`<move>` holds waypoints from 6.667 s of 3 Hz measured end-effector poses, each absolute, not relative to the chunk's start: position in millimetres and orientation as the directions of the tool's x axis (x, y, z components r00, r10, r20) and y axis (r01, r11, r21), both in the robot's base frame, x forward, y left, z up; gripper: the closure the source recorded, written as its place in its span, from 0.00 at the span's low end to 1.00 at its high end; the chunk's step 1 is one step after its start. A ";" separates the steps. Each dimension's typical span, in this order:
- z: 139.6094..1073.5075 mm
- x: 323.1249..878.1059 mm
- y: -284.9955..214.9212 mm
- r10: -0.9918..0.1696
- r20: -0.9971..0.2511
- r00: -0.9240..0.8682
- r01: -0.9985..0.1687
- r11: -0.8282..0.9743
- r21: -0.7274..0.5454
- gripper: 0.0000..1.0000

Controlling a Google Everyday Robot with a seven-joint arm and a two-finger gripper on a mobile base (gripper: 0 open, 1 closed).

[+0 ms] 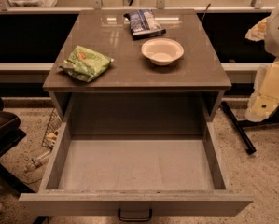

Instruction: Place green jalapeno chip bag into top drawer

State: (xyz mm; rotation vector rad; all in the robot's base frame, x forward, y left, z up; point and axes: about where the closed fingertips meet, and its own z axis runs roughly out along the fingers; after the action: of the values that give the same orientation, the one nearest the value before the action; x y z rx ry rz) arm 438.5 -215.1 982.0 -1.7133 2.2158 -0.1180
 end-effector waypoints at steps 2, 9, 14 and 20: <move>960.6 469.8 -184.4 -0.953 -0.270 -0.136 -0.950 0.203 -0.237 0.00; 890.1 653.1 45.4 -0.815 -0.422 0.397 -0.910 -0.292 -0.293 0.00; 832.0 735.5 171.8 -0.756 -0.378 0.534 -0.845 -0.457 -0.277 0.72; 848.8 704.5 123.0 -0.862 -0.356 0.361 -0.921 -0.272 -0.278 1.00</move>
Offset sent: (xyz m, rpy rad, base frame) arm 0.0628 0.0605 -0.0471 0.1300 0.0505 0.1835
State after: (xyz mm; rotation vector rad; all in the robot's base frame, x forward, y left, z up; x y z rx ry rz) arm 704.5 123.0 848.8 -2.1951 1.5502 0.1850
